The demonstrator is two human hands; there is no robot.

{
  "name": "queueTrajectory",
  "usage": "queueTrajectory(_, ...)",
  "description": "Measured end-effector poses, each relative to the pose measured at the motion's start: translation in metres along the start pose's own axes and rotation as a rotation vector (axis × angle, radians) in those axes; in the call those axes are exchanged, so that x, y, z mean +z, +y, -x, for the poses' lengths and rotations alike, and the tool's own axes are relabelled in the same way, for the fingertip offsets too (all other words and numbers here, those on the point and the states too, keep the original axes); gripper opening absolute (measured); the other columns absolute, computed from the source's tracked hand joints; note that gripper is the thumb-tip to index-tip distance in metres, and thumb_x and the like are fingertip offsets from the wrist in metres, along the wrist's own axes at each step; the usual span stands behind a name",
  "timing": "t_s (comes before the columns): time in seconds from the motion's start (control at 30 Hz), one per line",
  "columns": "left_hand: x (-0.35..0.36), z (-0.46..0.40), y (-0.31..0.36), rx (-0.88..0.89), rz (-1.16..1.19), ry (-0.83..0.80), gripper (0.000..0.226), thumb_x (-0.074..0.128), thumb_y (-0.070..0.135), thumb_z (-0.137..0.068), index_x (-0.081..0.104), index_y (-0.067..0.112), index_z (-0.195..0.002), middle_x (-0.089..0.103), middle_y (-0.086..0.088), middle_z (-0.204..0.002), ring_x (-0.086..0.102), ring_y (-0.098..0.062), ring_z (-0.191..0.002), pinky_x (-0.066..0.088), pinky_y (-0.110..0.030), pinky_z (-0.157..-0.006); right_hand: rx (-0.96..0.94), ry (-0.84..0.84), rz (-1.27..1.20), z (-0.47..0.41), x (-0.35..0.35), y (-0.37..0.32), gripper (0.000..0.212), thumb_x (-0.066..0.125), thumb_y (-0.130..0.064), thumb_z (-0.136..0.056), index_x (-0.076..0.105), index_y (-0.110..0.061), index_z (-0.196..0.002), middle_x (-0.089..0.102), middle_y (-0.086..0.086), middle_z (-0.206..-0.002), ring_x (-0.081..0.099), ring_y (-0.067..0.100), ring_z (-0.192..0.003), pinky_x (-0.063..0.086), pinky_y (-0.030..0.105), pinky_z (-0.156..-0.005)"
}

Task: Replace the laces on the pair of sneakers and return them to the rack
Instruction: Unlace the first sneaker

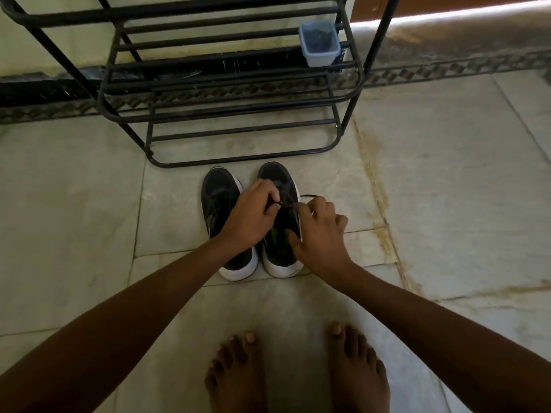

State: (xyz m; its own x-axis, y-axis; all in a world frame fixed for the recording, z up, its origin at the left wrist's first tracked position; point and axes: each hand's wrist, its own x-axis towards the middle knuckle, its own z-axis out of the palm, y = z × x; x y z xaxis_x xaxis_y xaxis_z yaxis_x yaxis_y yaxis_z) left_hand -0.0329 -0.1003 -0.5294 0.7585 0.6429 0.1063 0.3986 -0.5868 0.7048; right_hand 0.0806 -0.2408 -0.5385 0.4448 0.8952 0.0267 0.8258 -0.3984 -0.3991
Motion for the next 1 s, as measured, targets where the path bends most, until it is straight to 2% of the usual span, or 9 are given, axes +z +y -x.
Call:
queueTrajectory(0.2, -0.020, -0.014, 0.015, -0.412, 0.639, 0.139, 0.025, 0.071, -0.001, -0.090, 0.057, 0.019, -0.097, 0.070, 0.005, -0.079, 0.070, -0.011, -0.083, 0.053, -0.032, -0.081, 0.001, -0.109, -0.248, -0.003, 0.005, 0.004, 0.030, 0.065, -0.017, -0.093, 0.057, -0.008, -0.121, 0.053, 0.009, -0.107, 0.057, 0.024, -0.083, 0.042, 0.025, -0.064)
queueTrajectory(0.27, -0.041, -0.021, 0.023, -0.397, 0.830, 0.120, 0.023, 0.068, 0.000, -0.084, 0.061, 0.016, -0.099, 0.067, -0.001, -0.076, 0.066, -0.017, -0.075, 0.053, -0.041, -0.079, -0.001, -0.111, -0.251, -0.005, 0.006, 0.006, 0.031, 0.064, -0.018, -0.095, 0.057, -0.008, -0.123, 0.053, 0.009, -0.107, 0.056, 0.022, -0.082, 0.041, 0.023, -0.065)
queueTrajectory(0.33, -0.064, -0.023, 0.032, -0.260, 0.880, 0.026, 0.016, 0.063, 0.002, -0.083, 0.065, 0.009, -0.098, 0.055, -0.004, -0.067, 0.055, -0.017, -0.060, 0.051, -0.038, -0.070, -0.004, -0.114, -0.247, -0.007, 0.008, 0.007, 0.031, 0.064, -0.018, -0.095, 0.057, -0.008, -0.124, 0.054, 0.009, -0.108, 0.055, 0.020, -0.082, 0.039, 0.020, -0.064)
queueTrajectory(0.47, -0.092, -0.015, 0.050, -0.120, 0.318, -0.476, 0.017, 0.058, 0.023, -0.104, 0.065, 0.012, -0.116, 0.057, 0.004, -0.053, 0.050, -0.011, -0.047, 0.044, -0.024, -0.052, 0.012, -0.109, -0.222, -0.006, 0.007, 0.006, 0.031, 0.064, -0.025, -0.096, 0.057, -0.012, -0.123, 0.053, 0.006, -0.106, 0.057, 0.021, -0.083, 0.047, 0.029, -0.063)
queueTrajectory(0.6, -0.084, -0.005, 0.059, -0.248, -0.173, -0.886, 0.038, 0.052, 0.045, -0.104, 0.046, 0.031, -0.140, 0.075, -0.002, -0.074, 0.073, -0.018, -0.063, 0.058, -0.027, -0.064, 0.043, -0.099, -0.165, -0.007, 0.001, 0.011, 0.036, 0.066, -0.037, -0.091, 0.059, -0.017, -0.121, 0.053, 0.003, -0.107, 0.060, 0.021, -0.086, 0.056, 0.036, -0.064)
queueTrajectory(0.7, -0.079, 0.000, 0.055, -0.285, -0.087, -0.851, 0.027, 0.052, 0.039, -0.105, 0.054, 0.027, -0.129, 0.076, -0.004, -0.092, 0.077, -0.013, -0.075, 0.063, -0.035, -0.080, 0.026, -0.124, -0.174, -0.010, -0.004, 0.015, 0.038, 0.071, -0.037, -0.089, 0.061, -0.015, -0.119, 0.052, 0.002, -0.109, 0.061, 0.021, -0.090, 0.056, 0.035, -0.068)
queueTrajectory(0.83, -0.067, -0.002, 0.043, -0.283, 0.009, -0.532, 0.008, 0.058, 0.025, -0.104, 0.056, 0.023, -0.111, 0.073, -0.007, -0.095, 0.075, -0.016, -0.079, 0.063, -0.041, -0.080, -0.055, -0.097, -0.186, -0.016, -0.007, 0.017, 0.028, 0.071, -0.033, -0.091, 0.063, -0.013, -0.108, 0.047, -0.001, -0.101, 0.053, 0.017, -0.085, 0.043, 0.026, -0.066)
queueTrajectory(0.9, -0.059, -0.009, 0.031, -0.202, -0.178, -0.427, 0.020, 0.068, 0.023, -0.097, 0.057, 0.025, -0.114, 0.070, -0.003, -0.108, 0.068, -0.020, -0.097, 0.058, -0.047, -0.089, -0.090, -0.059, -0.235, -0.021, -0.008, 0.014, 0.019, 0.068, -0.027, -0.093, 0.062, -0.011, -0.102, 0.049, 0.002, -0.098, 0.053, 0.018, -0.082, 0.041, 0.024, -0.067)
queueTrajectory(1.0, -0.054, -0.020, 0.014, -0.174, -0.364, -0.456, 0.060, 0.080, 0.035, -0.086, 0.051, 0.030, -0.138, 0.060, 0.000, -0.136, 0.058, -0.023, -0.123, 0.052, -0.050, -0.098, -0.137, -0.040, -0.288, -0.034, -0.011, 0.009, 0.011, 0.065, -0.017, -0.095, 0.063, -0.009, -0.102, 0.050, 0.002, -0.097, 0.053, 0.017, -0.081, 0.038, 0.022, -0.070)
